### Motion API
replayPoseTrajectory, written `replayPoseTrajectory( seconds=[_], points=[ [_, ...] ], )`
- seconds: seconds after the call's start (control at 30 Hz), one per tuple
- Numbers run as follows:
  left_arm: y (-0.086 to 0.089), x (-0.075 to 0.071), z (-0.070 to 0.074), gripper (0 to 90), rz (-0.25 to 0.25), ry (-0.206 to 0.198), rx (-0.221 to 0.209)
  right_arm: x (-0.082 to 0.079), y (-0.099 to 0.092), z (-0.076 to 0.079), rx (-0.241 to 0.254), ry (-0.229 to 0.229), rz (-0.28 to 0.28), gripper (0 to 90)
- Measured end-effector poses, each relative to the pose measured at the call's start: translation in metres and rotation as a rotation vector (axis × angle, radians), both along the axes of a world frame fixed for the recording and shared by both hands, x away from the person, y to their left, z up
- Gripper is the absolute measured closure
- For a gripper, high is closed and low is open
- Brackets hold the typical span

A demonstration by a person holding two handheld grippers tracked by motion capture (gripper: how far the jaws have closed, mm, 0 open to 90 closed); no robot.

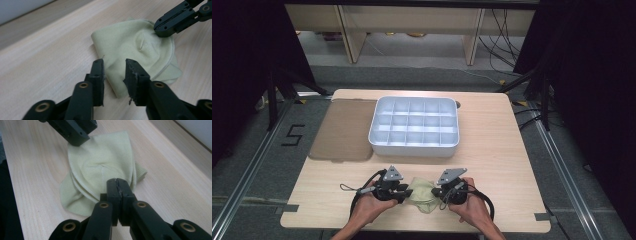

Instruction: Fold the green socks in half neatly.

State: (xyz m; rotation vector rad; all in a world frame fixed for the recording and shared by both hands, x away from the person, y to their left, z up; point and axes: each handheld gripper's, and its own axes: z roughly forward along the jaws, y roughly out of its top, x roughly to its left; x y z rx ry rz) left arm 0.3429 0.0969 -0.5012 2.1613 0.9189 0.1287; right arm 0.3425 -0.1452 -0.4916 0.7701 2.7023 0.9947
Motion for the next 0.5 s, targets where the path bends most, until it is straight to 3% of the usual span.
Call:
replayPoseTrajectory(
  seconds=[0.07,0.17,0.3,0.47,0.5],
  points=[
    [0.0005,0.0,-0.0007,63.9,0.012,0.024,-0.019,0.0011,0.0003,-0.0011,-0.007,-0.011,0.0,89.8],
    [0.0018,0.0017,-0.0011,63.0,-0.007,0.051,-0.008,-0.0013,-0.0001,0.0006,-0.012,0.021,-0.005,89.8],
    [0.0004,0.0019,-0.0031,63.0,0.007,0.086,-0.035,0.0002,-0.0009,-0.0013,-0.011,0.008,0.008,89.8],
    [0.0005,0.0049,-0.0058,66.4,-0.019,0.102,-0.024,0.0,-0.0012,-0.0013,-0.011,0.006,0.005,89.8],
    [-0.0023,0.0038,-0.0068,67.0,0.005,0.103,-0.049,-0.0002,-0.0011,-0.0012,-0.012,0.008,0.003,89.8]
  ],
)
